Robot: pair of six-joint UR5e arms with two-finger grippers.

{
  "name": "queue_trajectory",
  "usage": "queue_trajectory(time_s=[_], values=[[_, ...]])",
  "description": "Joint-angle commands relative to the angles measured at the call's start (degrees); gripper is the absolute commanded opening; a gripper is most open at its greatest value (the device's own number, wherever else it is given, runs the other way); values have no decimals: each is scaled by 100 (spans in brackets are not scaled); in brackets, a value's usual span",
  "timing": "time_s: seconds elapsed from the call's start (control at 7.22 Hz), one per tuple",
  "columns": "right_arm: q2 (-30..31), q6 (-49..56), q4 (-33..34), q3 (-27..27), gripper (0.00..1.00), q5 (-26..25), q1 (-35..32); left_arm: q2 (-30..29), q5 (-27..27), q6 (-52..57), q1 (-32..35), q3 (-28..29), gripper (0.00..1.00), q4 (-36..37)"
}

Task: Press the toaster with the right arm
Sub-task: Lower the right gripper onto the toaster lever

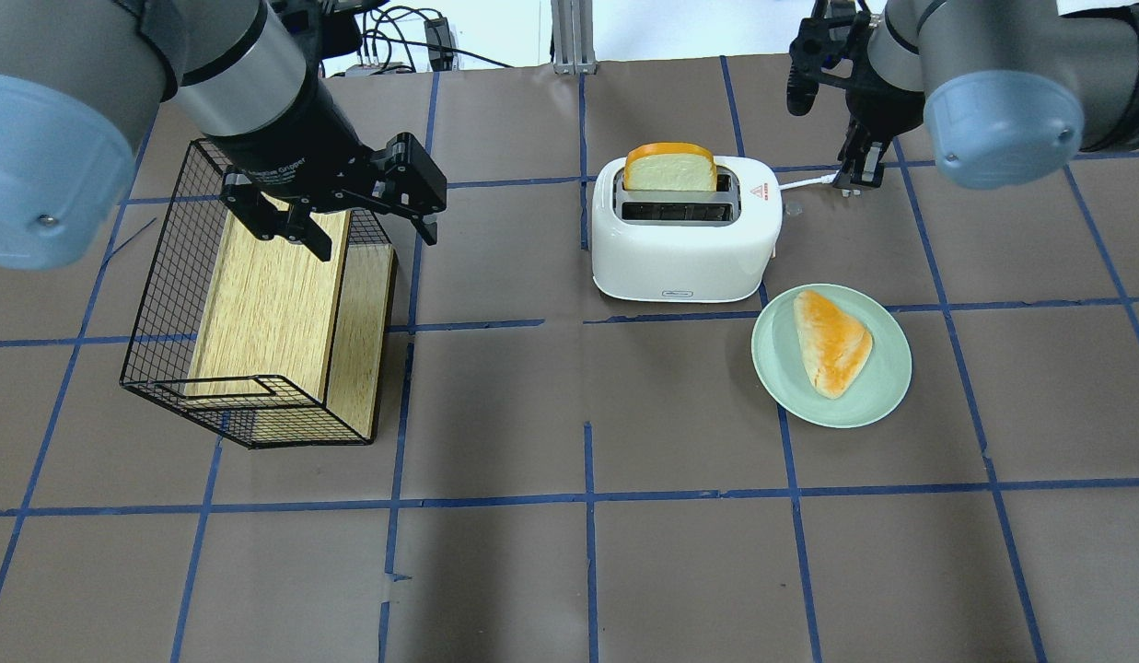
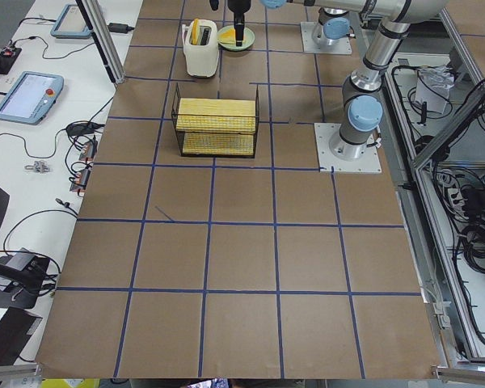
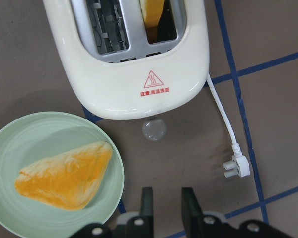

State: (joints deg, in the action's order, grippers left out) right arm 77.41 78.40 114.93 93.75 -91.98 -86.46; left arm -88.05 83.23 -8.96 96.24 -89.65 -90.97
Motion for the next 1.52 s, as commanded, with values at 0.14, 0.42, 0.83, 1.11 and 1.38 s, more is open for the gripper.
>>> queue_trajectory(time_s=[0.14,0.42,0.83,1.11,1.38], values=[[-453,149,56,47,7,250,-3,-2,0,0,0,0,100,0],[-586,158,64,108,8,601,-3,-2,0,0,0,0,100,0],[-727,298,82,20,8,602,6,-2,0,0,0,0,100,0],[-771,378,204,55,8,594,6,-2,0,0,0,0,100,0],[-912,535,328,64,8,602,32,-2,0,0,0,0,100,0]])
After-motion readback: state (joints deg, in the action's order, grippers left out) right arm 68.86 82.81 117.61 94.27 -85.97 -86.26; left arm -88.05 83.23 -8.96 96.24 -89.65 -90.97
